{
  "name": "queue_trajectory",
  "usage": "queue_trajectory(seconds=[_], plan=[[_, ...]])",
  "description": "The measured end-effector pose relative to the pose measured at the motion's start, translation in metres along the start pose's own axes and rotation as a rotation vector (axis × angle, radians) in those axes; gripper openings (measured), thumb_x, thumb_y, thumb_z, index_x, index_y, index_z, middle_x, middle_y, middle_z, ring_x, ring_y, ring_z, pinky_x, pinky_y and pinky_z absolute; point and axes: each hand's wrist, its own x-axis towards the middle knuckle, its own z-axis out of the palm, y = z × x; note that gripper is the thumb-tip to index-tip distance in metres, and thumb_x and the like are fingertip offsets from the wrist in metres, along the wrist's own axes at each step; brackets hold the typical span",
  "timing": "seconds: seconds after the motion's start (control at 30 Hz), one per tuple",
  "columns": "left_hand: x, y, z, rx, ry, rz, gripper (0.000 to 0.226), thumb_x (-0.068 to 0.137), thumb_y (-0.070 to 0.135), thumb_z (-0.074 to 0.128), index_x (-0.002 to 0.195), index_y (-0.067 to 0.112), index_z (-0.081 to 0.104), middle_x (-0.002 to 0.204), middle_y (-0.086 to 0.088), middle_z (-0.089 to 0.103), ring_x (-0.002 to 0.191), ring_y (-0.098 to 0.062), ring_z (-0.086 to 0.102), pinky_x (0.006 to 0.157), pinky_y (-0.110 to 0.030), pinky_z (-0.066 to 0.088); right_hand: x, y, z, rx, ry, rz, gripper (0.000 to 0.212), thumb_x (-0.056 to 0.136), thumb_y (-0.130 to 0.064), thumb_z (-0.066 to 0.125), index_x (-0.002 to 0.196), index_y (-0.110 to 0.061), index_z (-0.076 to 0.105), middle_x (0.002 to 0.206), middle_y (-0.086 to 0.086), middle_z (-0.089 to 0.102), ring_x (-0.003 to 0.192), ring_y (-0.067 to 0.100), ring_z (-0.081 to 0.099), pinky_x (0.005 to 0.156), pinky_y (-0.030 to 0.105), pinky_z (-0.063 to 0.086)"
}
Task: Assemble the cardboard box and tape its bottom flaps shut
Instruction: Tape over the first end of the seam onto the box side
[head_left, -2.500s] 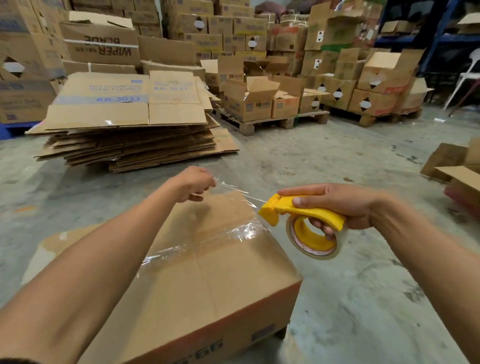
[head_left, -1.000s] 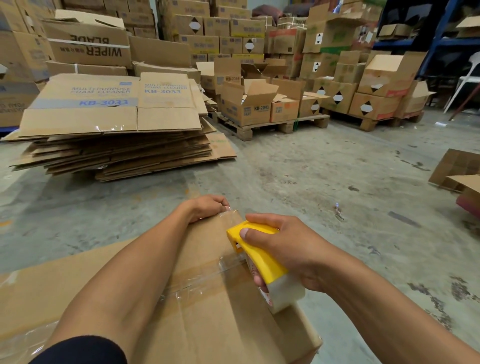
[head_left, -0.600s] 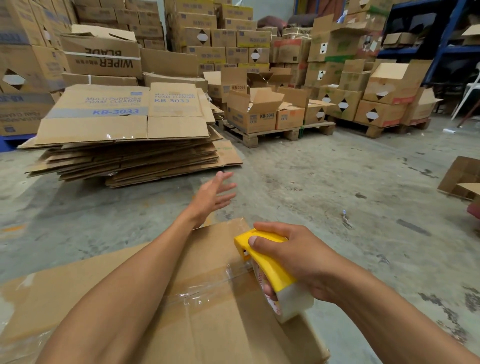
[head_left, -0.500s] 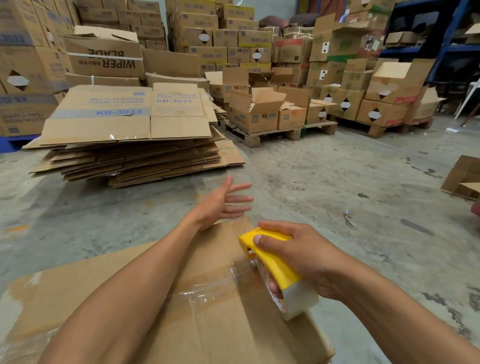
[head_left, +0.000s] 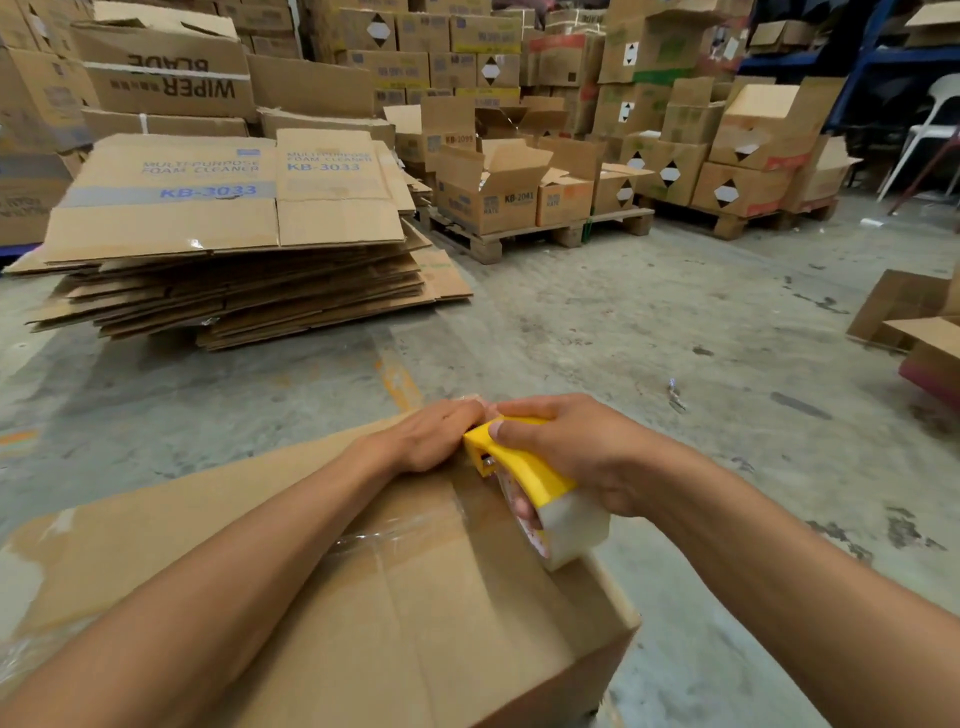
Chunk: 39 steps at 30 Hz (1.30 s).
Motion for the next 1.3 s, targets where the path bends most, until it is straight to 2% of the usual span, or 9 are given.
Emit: queue_trajectory(seconds=[0.07, 0.17, 0.27, 0.5, 0.63, 0.83, 1.0, 1.2, 1.3], plan=[[0.0, 0.003, 0.0, 0.107, -0.017, -0.026, 0.05, 0.105, 0.031, 0.02, 0.112, 0.004, 0.062, 0.128, -0.009, 0.061, 0.115, -0.022, 0.054, 0.107, -0.038, 0.033, -0.005, 0.0, -0.001, -0.023, -0.01, 0.017, 0.021, 0.098, -0.018, 0.057, 0.119, -0.018, 0.062, 0.053, 0.015, 0.057, 0.038, 0.025, 0.056, 0.044, 0.03, 0.051], [-0.002, 0.004, 0.0, 0.264, -0.105, 0.034, 0.048, 0.107, 0.021, 0.015, 0.143, 0.02, 0.046, 0.146, 0.016, 0.033, 0.135, -0.001, 0.028, 0.115, -0.017, 0.01, -0.027, 0.004, -0.005, -0.035, -0.027, 0.047, 0.025, 0.099, -0.018, 0.055, 0.123, -0.02, 0.061, 0.046, 0.011, 0.058, 0.038, 0.024, 0.056, 0.045, 0.03, 0.052], [0.002, -0.002, 0.001, 0.316, -0.143, 0.118, 0.053, 0.102, 0.022, 0.009, 0.147, 0.022, 0.037, 0.155, 0.011, 0.03, 0.139, 0.004, 0.02, 0.118, -0.017, 0.003, -0.061, 0.016, -0.011, -0.04, 0.014, 0.081, 0.039, 0.096, -0.016, 0.061, 0.133, -0.025, 0.053, 0.049, 0.014, 0.059, 0.036, 0.024, 0.056, 0.042, 0.029, 0.051], [-0.001, 0.004, 0.005, 0.41, -0.119, 0.136, 0.047, 0.107, 0.028, 0.013, 0.152, 0.025, 0.028, 0.145, 0.023, 0.014, 0.134, 0.008, 0.011, 0.098, 0.005, -0.007, -0.121, 0.047, -0.014, 0.048, 0.079, 0.058, 0.044, 0.095, -0.016, 0.062, 0.136, -0.029, 0.052, 0.059, 0.023, 0.059, 0.037, 0.026, 0.056, 0.043, 0.03, 0.052], [-0.001, -0.002, 0.005, 0.438, -0.15, 0.161, 0.052, 0.104, 0.04, 0.018, 0.153, 0.023, 0.025, 0.159, 0.011, 0.02, 0.143, 0.003, 0.009, 0.119, -0.02, 0.0, -0.123, 0.068, -0.002, 0.05, 0.132, 0.042, 0.046, 0.093, -0.017, 0.065, 0.136, -0.029, 0.054, 0.065, 0.024, 0.062, 0.039, 0.028, 0.057, 0.047, 0.032, 0.052], [-0.008, 0.014, 0.012, 0.568, -0.142, 0.168, 0.062, 0.099, 0.046, 0.022, 0.155, 0.022, 0.013, 0.164, -0.001, 0.008, 0.151, -0.017, -0.001, 0.122, -0.042, 0.0, -0.122, 0.069, 0.0, 0.035, 0.155, 0.002, 0.046, 0.094, -0.012, 0.064, 0.138, -0.019, 0.053, 0.05, 0.013, 0.06, 0.031, 0.024, 0.053, 0.037, 0.026, 0.049], [-0.038, 0.057, 0.053, 0.523, -0.316, 0.351, 0.058, 0.098, 0.046, 0.015, 0.153, 0.03, 0.023, 0.162, 0.009, 0.016, 0.149, -0.01, -0.005, 0.12, -0.038, -0.009, -0.124, 0.069, -0.002, 0.016, 0.161, -0.008, 0.039, 0.093, -0.016, 0.065, 0.13, -0.027, 0.062, 0.053, 0.009, 0.064, 0.034, 0.025, 0.055, 0.039, 0.026, 0.049], [-0.041, 0.051, 0.06, 0.539, -0.256, 0.332, 0.063, 0.094, 0.059, 0.005, 0.15, 0.039, 0.025, 0.161, 0.013, 0.02, 0.15, -0.009, -0.002, 0.121, -0.04, -0.004, -0.138, 0.076, -0.006, -0.03, 0.151, -0.047, 0.044, 0.093, -0.017, 0.065, 0.135, -0.029, 0.057, 0.071, 0.02, 0.067, 0.036, 0.025, 0.057, 0.041, 0.028, 0.051], [-0.039, 0.051, 0.061, 0.544, -0.237, 0.307, 0.054, 0.099, 0.055, 0.01, 0.15, 0.045, 0.023, 0.161, 0.015, 0.02, 0.15, -0.009, -0.002, 0.121, -0.04, -0.003, -0.164, 0.094, -0.015, -0.003, 0.131, -0.041, 0.039, 0.095, -0.016, 0.062, 0.131, -0.028, 0.058, 0.064, 0.024, 0.061, 0.036, 0.025, 0.053, 0.041, 0.028, 0.05]])
